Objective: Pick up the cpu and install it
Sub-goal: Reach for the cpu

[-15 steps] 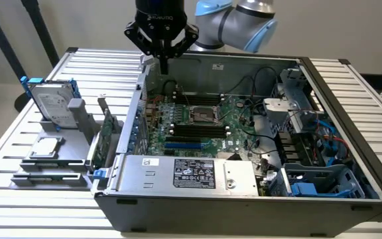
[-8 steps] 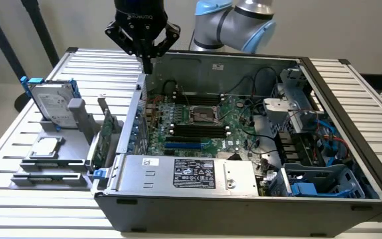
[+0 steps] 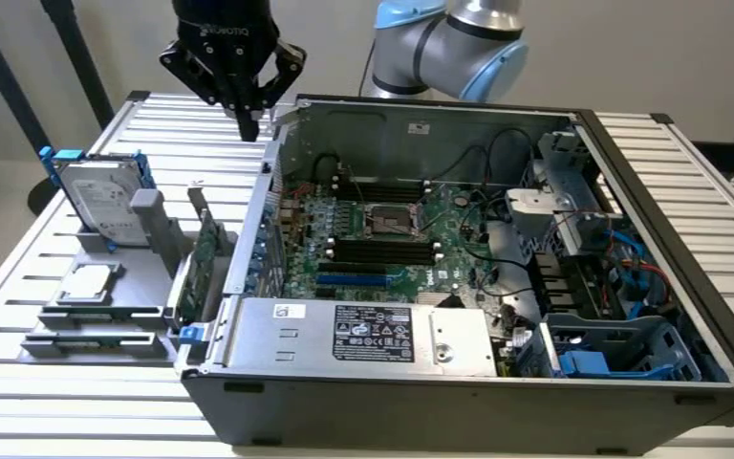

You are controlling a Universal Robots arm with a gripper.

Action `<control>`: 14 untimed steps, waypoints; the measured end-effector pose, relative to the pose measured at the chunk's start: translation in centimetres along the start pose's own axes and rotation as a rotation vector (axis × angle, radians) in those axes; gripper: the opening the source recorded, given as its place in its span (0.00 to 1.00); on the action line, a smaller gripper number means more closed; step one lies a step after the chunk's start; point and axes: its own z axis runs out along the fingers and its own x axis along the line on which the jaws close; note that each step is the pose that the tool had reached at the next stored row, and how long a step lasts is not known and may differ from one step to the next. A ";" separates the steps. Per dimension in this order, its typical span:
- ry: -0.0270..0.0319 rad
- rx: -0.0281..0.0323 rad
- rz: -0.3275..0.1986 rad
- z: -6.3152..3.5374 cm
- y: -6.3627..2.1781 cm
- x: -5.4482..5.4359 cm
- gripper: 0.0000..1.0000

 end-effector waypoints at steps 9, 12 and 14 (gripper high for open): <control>0.0000 0.0000 0.000 0.04 -0.29 4.1 0.11; 0.0001 0.0000 0.000 0.11 -0.39 5.5 0.11; 0.0001 0.0001 0.000 0.18 -0.46 6.4 0.11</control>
